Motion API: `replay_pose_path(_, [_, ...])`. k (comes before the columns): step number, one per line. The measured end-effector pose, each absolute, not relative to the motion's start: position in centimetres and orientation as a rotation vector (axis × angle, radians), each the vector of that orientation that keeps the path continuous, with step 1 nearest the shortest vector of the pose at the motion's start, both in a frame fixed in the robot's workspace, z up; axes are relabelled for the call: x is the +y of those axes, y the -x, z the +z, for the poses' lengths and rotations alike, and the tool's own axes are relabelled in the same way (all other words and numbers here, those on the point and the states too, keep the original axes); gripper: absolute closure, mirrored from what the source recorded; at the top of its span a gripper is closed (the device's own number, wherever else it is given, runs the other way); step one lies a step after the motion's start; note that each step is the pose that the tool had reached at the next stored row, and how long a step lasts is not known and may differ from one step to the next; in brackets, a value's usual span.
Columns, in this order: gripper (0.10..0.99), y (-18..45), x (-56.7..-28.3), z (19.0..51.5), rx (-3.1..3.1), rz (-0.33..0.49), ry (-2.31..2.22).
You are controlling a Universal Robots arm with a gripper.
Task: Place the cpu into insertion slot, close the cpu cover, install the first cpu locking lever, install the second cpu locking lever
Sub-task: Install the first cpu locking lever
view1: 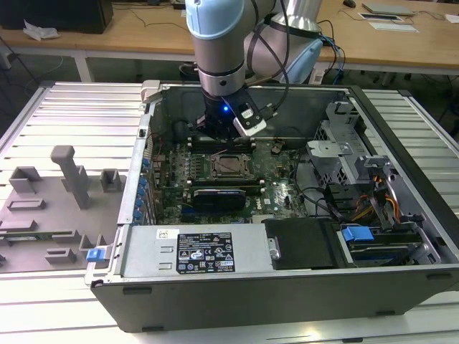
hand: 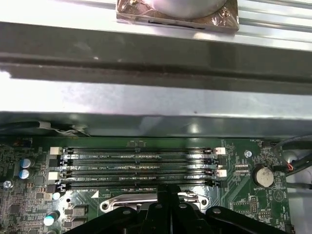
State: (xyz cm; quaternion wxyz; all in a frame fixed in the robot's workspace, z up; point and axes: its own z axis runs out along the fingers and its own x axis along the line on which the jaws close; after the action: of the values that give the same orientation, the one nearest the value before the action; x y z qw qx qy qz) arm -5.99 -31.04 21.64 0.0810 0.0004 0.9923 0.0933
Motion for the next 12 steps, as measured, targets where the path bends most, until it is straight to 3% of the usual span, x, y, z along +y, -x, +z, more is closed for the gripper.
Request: replay_pose_path(12, [0.980,5.98,-30.58,21.26,2.961,0.228,-0.097])
